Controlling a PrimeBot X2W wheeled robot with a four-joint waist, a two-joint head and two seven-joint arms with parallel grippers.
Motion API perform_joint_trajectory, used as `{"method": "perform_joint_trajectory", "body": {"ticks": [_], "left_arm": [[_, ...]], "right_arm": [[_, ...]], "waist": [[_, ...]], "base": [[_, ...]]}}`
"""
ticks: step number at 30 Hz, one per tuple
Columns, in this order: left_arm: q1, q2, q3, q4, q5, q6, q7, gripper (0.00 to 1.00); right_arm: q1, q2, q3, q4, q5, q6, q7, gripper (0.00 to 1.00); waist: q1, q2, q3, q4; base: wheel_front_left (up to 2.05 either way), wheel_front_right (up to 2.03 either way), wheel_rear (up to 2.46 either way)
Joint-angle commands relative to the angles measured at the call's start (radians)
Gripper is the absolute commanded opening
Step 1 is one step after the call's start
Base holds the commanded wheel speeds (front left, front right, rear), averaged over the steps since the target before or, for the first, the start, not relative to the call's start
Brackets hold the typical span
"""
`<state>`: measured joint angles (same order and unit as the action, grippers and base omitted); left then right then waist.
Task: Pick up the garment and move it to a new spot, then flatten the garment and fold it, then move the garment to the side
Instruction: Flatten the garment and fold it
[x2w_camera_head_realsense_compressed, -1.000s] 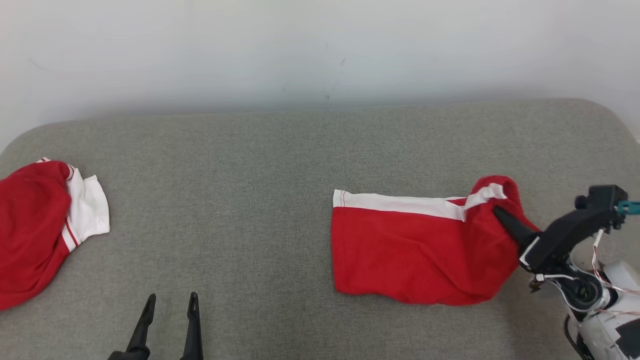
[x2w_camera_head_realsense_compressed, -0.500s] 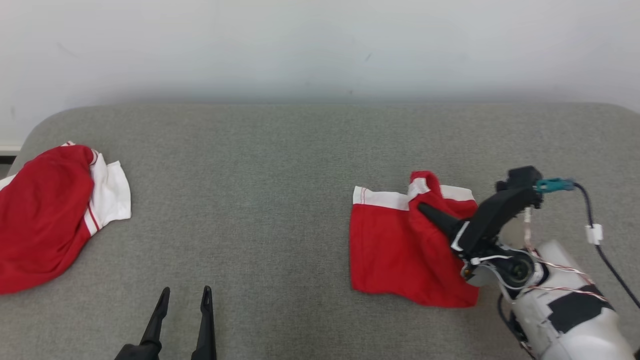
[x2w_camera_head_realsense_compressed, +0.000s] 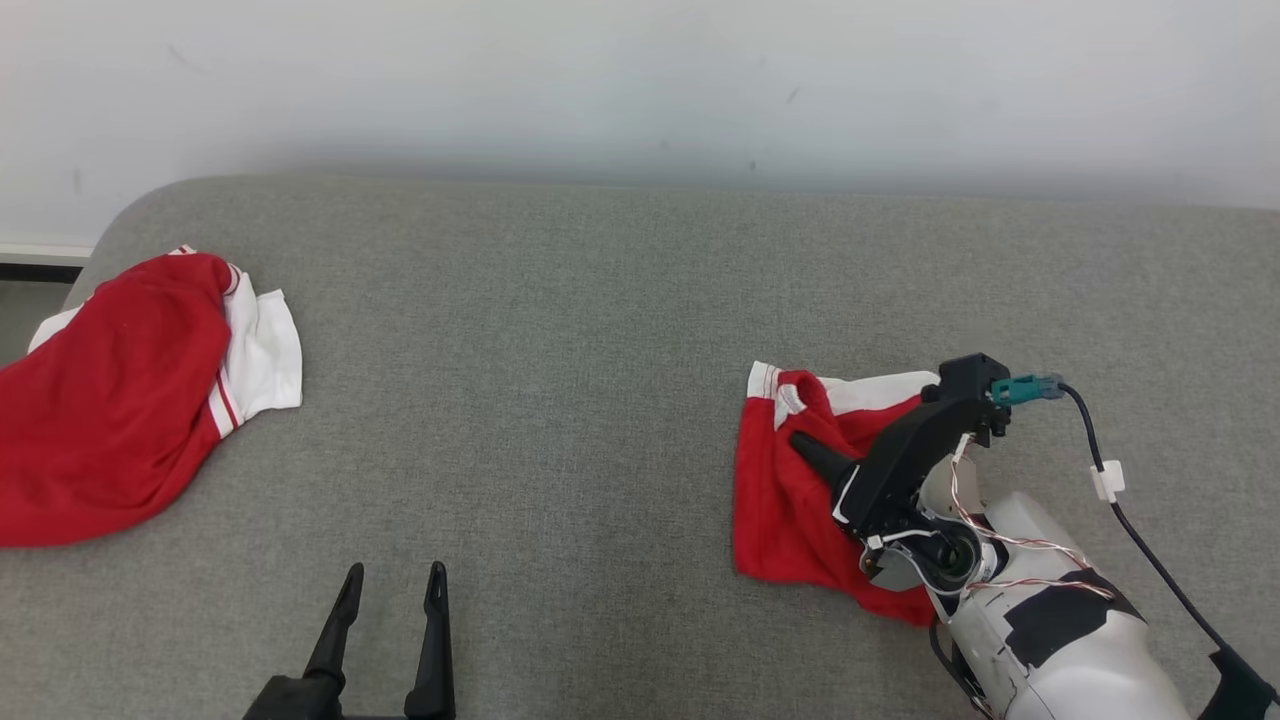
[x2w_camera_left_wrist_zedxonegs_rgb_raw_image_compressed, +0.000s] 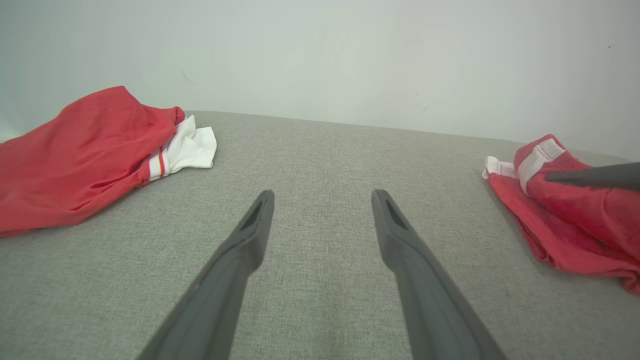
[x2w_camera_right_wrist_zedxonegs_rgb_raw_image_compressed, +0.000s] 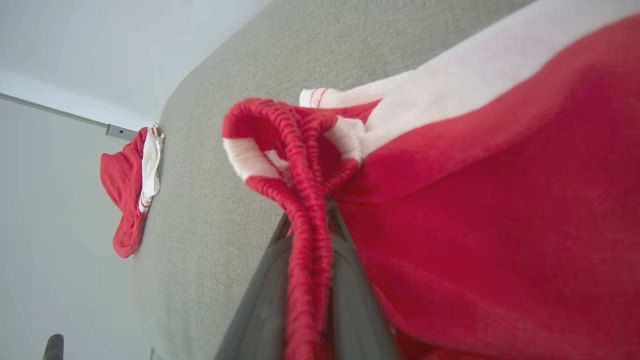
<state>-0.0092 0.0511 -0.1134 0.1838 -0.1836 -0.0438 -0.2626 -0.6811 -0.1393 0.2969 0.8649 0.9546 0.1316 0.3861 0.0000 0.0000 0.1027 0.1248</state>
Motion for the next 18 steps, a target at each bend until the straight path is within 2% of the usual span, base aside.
{"method": "perform_joint_trajectory", "body": {"ticks": [1,2,3,4,11,18], "left_arm": [[-0.014,-0.001,-0.001,0.003,-0.005,0.003,-0.003,1.0],[-0.014,-0.001,-0.002,0.003,-0.005,0.004,-0.003,1.0],[-0.014,-0.001,-0.002,0.004,-0.005,0.006,-0.003,1.0],[-0.013,-0.001,-0.001,0.004,-0.005,0.006,-0.003,1.0],[0.008,-0.001,0.022,0.011,0.014,0.005,-0.003,1.0],[0.032,-0.001,0.059,0.006,0.03,0.002,-0.003,1.0]], "right_arm": [[-0.017,0.009,-0.002,0.015,-0.017,-0.002,-0.022,0.0],[-0.02,0.013,-0.002,0.024,-0.025,-0.002,-0.031,0.0],[-0.023,0.016,-0.002,0.03,-0.034,-0.002,-0.043,0.26],[-0.024,0.02,-0.001,0.034,-0.038,-0.002,-0.052,1.0],[0.007,-0.009,0.003,-0.067,-0.01,-0.002,-0.108,1.0],[0.084,-0.1,0.001,-0.242,-0.027,-0.002,-0.318,1.0]], "waist": [[0.0,0.0,0.001,0.001],[0.0,0.0,0.001,0.001],[0.0,0.0,0.0,0.001],[0.0,0.0,0.0,0.0],[0.0,0.0,-0.018,-0.02],[0.0,0.0,-0.036,-0.062]], "base": [[0.0,0.0,0.0],[0.0,0.0,0.0],[0.0,0.0,0.0],[0.0,0.0,0.0],[0.0,0.0,0.0],[0.0,0.0,0.0]]}}
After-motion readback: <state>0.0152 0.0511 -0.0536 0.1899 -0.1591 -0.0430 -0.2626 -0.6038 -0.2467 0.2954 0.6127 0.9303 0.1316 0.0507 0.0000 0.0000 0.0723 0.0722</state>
